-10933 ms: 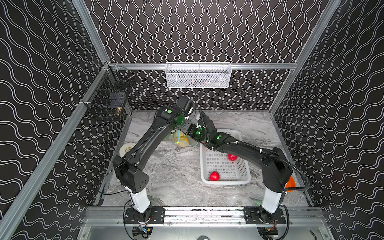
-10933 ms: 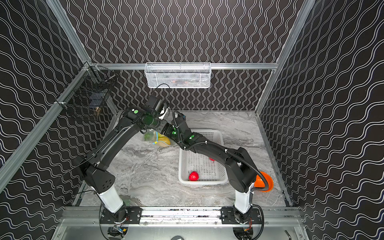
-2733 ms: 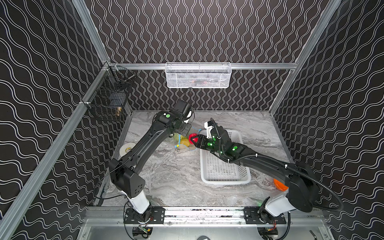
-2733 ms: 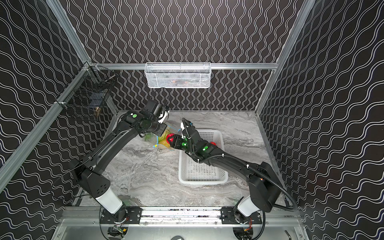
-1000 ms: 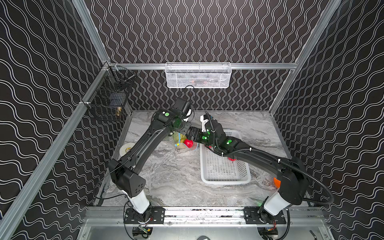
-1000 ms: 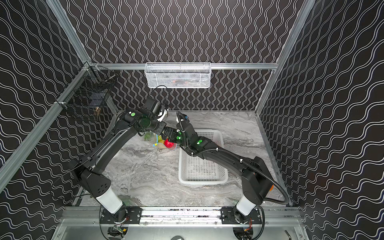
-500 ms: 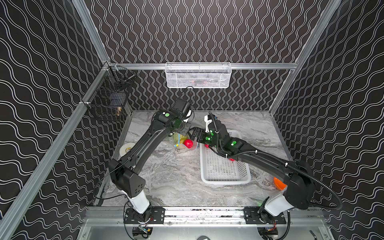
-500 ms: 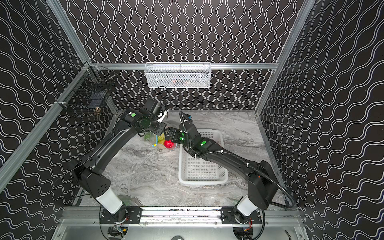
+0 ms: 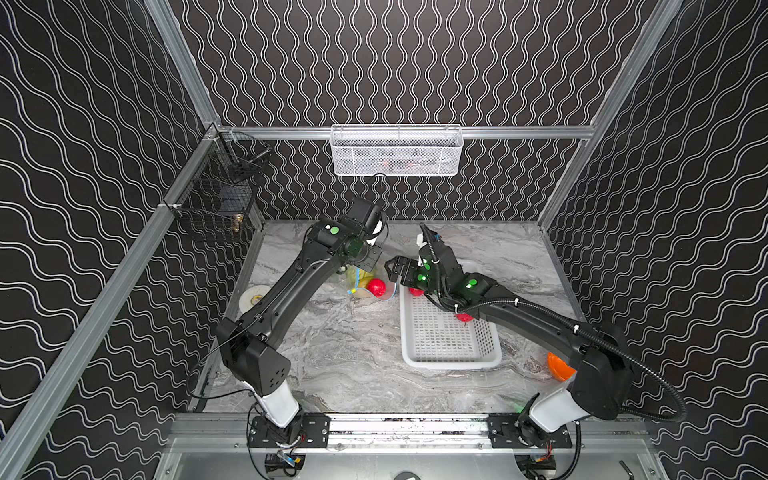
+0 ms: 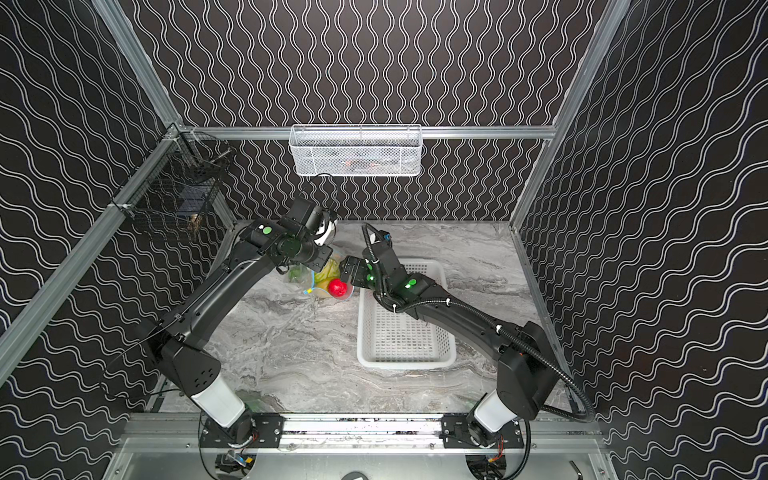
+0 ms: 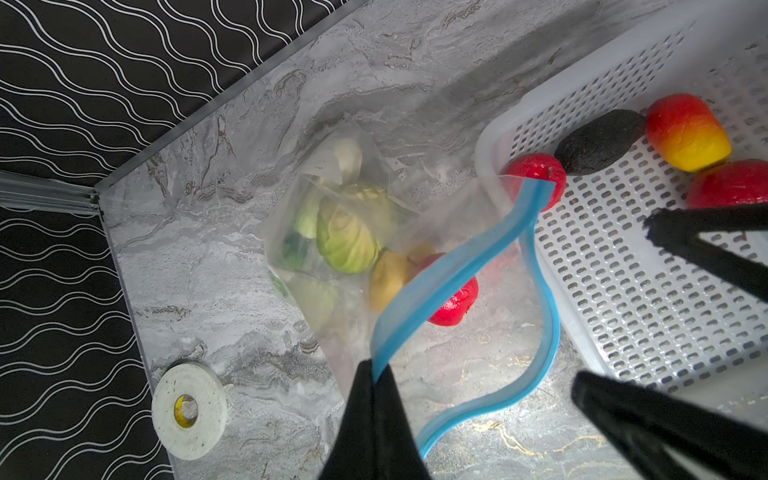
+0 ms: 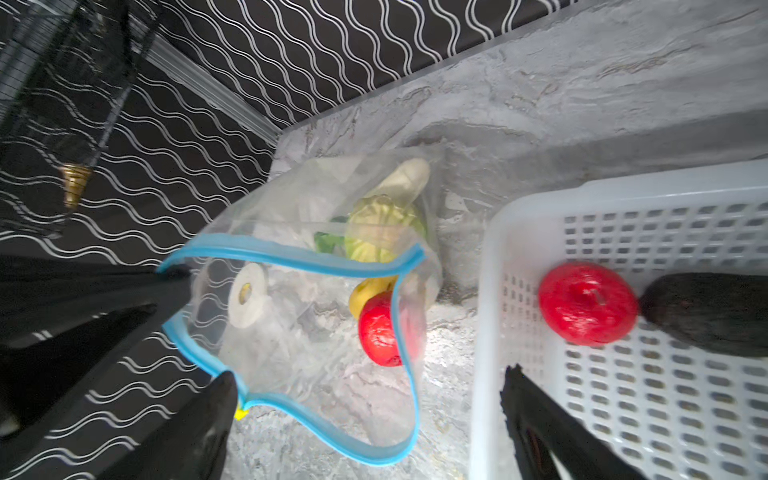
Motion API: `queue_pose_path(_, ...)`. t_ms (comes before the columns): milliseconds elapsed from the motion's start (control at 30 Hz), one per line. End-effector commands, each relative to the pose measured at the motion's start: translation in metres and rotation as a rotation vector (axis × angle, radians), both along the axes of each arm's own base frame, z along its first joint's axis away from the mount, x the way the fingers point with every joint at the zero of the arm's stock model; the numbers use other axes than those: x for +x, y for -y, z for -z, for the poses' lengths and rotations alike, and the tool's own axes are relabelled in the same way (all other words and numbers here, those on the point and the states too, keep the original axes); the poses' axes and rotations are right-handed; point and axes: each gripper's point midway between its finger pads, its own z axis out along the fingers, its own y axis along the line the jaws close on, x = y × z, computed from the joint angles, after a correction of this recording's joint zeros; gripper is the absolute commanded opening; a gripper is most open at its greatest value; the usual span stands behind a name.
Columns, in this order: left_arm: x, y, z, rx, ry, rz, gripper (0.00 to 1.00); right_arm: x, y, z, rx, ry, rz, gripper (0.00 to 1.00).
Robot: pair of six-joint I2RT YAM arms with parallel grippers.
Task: Place the food in the zip-top bag and seal the zipper
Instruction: 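Raise the right gripper out of the bag and move it over the basket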
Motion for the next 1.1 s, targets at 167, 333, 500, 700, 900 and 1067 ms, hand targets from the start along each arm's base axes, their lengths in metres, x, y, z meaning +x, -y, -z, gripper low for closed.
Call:
queue_pose_path(167, 0.002, 0.000, -0.004, -0.005, 0.021, -0.003, 0.00, 0.000, 0.032, 0.025, -0.095, -0.076, 0.078, 0.99)
queue_pose_path(333, 0.001, -0.002, -0.003, 0.001, 0.023, -0.003, 0.00, -0.001, 0.049, 0.036, -0.130, -0.107, 0.116, 0.99)
queue_pose_path(500, 0.002, -0.002, -0.004, -0.002, 0.024, -0.005, 0.00, -0.002, 0.064, 0.043, -0.170, -0.140, 0.156, 0.99)
queue_pose_path(700, 0.001, -0.003, -0.004, 0.004, 0.028, -0.005, 0.00, -0.001, 0.075, 0.053, -0.210, -0.168, 0.182, 0.99)
queue_pose_path(900, 0.000, -0.004, -0.004, 0.006, 0.033, -0.003, 0.00, -0.004, 0.086, 0.060, -0.270, -0.196, 0.211, 0.99)
queue_pose_path(1067, 0.000, -0.005, -0.005, 0.005, 0.034, -0.007, 0.00, -0.007, 0.097, 0.062, -0.313, -0.206, 0.238, 0.99)
